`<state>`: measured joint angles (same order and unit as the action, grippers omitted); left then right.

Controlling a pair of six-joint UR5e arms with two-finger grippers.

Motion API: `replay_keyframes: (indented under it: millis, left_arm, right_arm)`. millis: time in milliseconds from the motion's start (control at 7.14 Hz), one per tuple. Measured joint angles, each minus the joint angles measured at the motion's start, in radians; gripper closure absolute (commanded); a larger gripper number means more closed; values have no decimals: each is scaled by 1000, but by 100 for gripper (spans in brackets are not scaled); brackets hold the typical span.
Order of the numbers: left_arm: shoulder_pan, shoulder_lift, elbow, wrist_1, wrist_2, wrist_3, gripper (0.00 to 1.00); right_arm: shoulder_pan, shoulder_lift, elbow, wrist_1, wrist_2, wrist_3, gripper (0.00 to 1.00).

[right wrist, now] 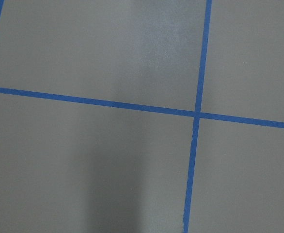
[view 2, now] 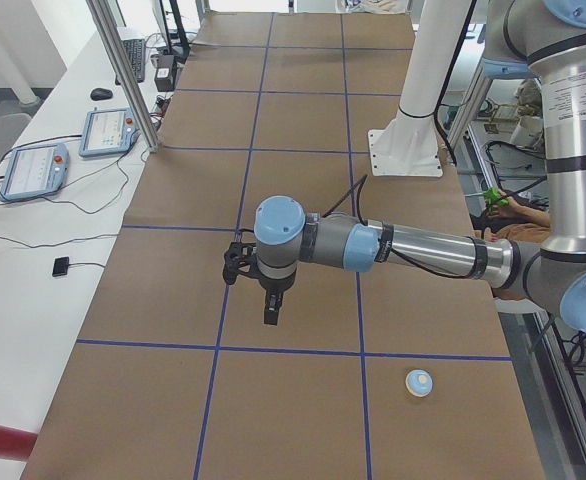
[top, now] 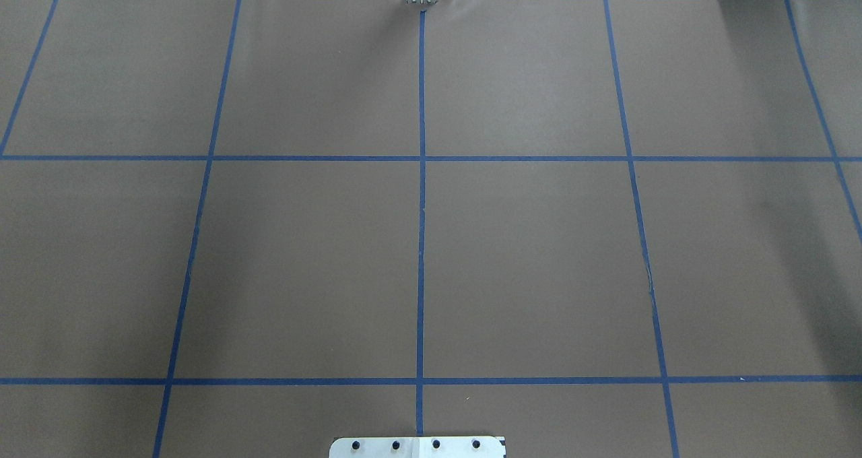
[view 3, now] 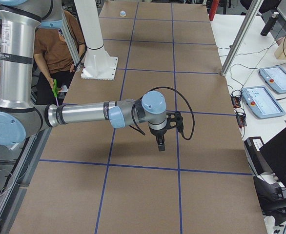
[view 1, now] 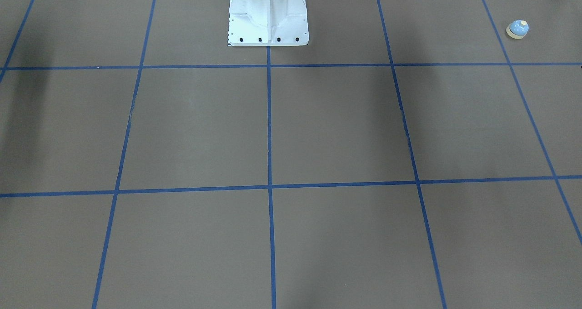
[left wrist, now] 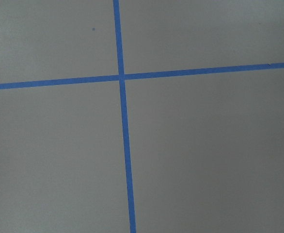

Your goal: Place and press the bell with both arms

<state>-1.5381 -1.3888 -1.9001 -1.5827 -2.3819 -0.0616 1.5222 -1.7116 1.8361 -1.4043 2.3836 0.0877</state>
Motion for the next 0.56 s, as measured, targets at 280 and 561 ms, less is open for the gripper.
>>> replay_keyframes:
  millis: [280, 561]
  left_arm:
    - [6, 29, 9, -29, 1, -11, 1]
    - [84, 60, 29, -84, 7, -32, 1]
  right_arm:
    - [-15, -1, 0, 6, 11, 2, 0]
    - [-29, -2, -1, 8, 33, 11, 0]
